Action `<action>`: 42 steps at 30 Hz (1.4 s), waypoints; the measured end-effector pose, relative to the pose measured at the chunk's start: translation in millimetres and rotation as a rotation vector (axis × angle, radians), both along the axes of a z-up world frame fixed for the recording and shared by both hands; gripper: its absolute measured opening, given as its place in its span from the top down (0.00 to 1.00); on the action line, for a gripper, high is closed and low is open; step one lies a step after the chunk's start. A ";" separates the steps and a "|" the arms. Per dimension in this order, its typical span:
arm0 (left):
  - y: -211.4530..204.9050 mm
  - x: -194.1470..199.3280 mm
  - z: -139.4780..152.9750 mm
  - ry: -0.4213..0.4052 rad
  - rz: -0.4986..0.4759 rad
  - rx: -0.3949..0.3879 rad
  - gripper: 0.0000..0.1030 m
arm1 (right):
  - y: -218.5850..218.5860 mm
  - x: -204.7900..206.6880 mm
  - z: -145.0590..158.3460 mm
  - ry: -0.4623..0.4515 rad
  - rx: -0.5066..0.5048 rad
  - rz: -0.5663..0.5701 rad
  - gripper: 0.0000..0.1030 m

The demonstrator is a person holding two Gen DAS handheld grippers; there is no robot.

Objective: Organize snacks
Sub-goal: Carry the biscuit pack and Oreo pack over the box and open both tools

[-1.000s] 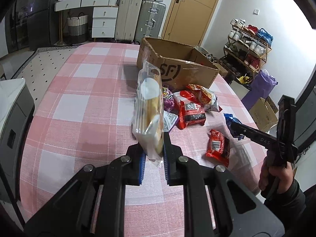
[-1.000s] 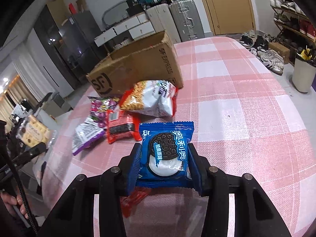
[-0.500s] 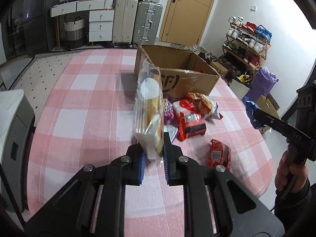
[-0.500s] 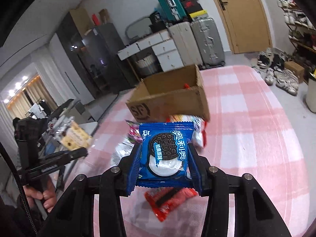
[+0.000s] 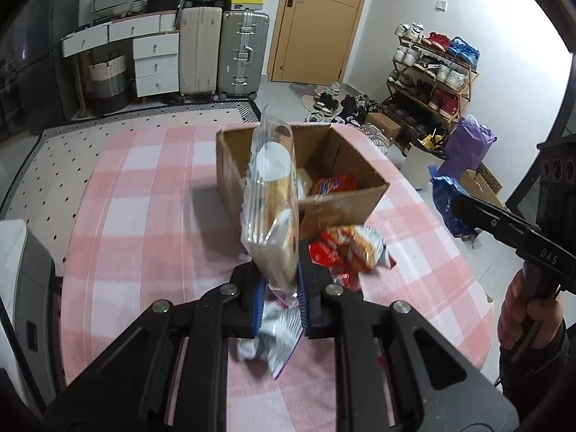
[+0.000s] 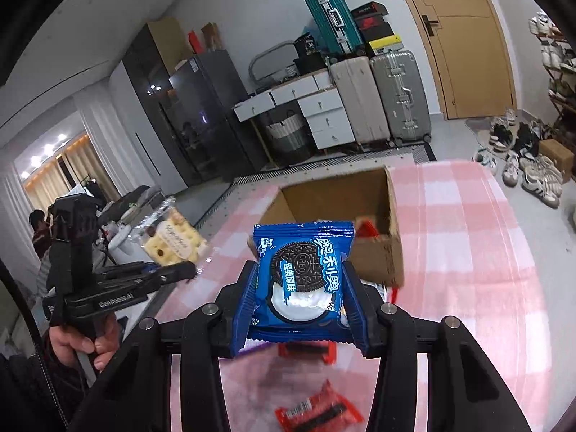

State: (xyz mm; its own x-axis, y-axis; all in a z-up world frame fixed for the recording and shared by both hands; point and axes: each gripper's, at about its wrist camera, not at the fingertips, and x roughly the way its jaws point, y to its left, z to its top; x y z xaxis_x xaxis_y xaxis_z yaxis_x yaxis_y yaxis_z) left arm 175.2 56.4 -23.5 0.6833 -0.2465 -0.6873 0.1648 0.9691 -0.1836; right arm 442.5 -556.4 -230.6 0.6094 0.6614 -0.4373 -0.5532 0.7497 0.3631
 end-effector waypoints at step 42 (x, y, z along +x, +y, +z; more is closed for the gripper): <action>-45.2 210.5 -43.5 0.218 -0.133 0.090 0.35 | 79.1 187.4 -29.9 0.072 -0.129 0.012 0.52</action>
